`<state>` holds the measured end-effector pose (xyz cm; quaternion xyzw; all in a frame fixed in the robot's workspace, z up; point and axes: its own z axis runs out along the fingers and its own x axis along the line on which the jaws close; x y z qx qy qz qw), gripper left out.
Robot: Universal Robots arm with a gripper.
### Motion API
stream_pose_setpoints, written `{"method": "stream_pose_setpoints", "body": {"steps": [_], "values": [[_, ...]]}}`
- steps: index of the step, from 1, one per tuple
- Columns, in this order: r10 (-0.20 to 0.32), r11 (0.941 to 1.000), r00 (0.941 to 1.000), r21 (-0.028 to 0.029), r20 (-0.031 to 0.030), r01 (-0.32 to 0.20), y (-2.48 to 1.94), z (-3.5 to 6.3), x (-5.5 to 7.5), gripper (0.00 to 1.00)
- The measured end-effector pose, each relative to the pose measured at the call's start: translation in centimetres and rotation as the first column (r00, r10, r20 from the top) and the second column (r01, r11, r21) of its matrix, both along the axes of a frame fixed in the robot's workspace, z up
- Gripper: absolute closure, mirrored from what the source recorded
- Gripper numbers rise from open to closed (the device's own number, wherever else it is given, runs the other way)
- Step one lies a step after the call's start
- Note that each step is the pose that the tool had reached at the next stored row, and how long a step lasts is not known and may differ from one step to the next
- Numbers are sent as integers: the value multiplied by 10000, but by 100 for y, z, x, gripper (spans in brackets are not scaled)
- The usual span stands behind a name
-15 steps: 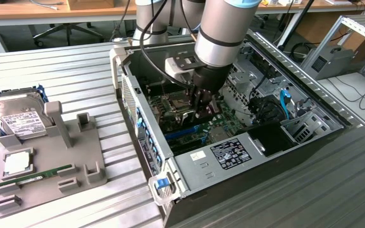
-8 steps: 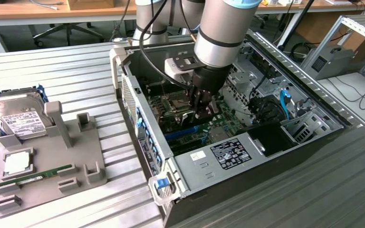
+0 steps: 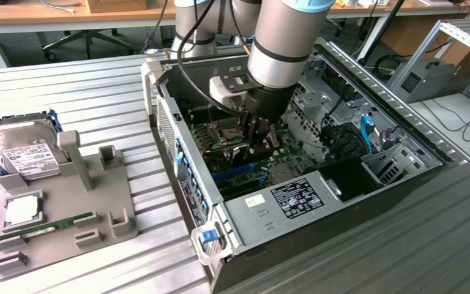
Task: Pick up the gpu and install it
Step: 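Insert the gpu into the slot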
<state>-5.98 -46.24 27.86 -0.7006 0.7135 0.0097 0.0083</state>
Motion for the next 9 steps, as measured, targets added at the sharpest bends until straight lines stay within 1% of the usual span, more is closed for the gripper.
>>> {"method": "stream_pose_setpoints", "body": {"steps": [9], "values": [[0,10000,10000,0,0,0,2,-7,-21,73]]}}
